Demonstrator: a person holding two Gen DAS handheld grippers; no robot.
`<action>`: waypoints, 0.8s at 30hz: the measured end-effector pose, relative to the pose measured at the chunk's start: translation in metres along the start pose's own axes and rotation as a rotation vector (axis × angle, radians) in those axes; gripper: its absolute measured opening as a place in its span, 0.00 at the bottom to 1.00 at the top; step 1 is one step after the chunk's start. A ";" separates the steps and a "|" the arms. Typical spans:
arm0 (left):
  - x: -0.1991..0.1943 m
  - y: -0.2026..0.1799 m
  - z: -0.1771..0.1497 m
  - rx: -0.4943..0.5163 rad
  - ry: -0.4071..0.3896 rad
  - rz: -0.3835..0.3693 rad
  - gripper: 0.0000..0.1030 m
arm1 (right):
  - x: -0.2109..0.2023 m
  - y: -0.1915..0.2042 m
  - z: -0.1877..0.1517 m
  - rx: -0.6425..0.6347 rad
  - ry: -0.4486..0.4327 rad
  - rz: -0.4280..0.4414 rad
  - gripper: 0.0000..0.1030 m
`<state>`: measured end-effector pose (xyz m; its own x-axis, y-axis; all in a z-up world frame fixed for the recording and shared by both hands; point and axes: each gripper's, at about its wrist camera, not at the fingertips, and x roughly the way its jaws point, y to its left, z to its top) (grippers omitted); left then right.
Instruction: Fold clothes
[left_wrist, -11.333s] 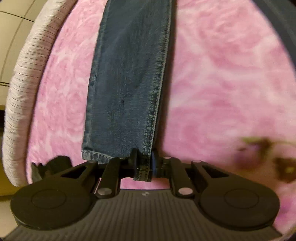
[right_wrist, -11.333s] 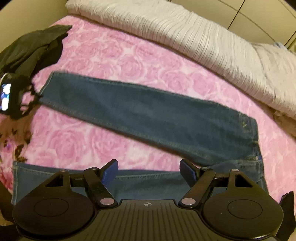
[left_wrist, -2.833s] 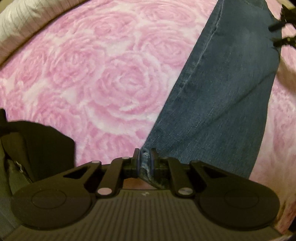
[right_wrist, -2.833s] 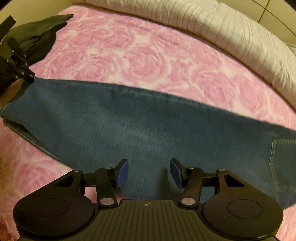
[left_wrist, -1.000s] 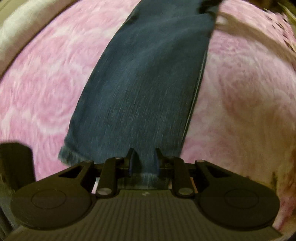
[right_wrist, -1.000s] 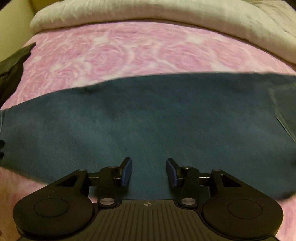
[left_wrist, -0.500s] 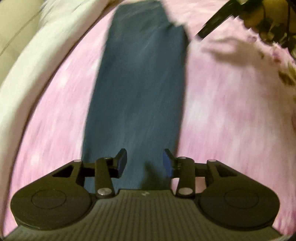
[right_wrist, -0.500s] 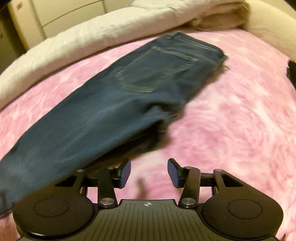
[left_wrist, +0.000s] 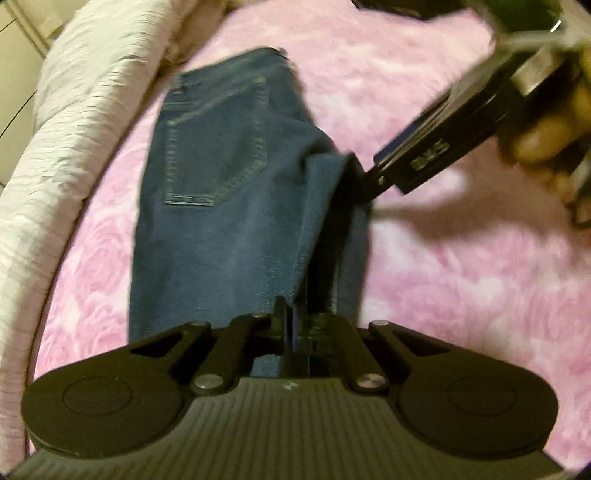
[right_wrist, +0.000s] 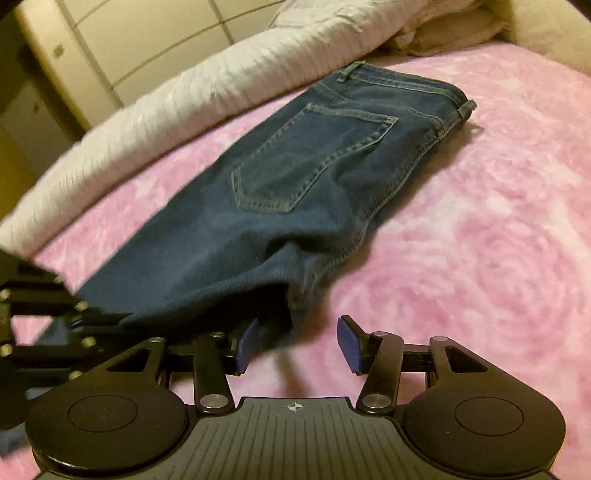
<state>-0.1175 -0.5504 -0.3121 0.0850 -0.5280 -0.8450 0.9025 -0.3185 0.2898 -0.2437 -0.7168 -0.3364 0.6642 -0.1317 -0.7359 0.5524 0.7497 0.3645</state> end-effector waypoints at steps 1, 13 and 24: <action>-0.004 0.002 0.000 -0.002 -0.005 -0.005 0.01 | 0.006 0.000 0.002 0.032 -0.007 -0.001 0.50; 0.016 -0.039 -0.004 0.330 0.017 0.015 0.02 | 0.003 -0.018 -0.010 0.240 -0.043 -0.041 0.07; -0.009 -0.021 -0.011 0.182 -0.013 -0.099 0.09 | -0.032 -0.008 -0.010 0.179 -0.049 -0.121 0.09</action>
<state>-0.1330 -0.5301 -0.3152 -0.0065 -0.4969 -0.8678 0.8147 -0.5059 0.2836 -0.2748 -0.7118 -0.3214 0.6086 -0.2484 -0.7536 0.7076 0.5996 0.3738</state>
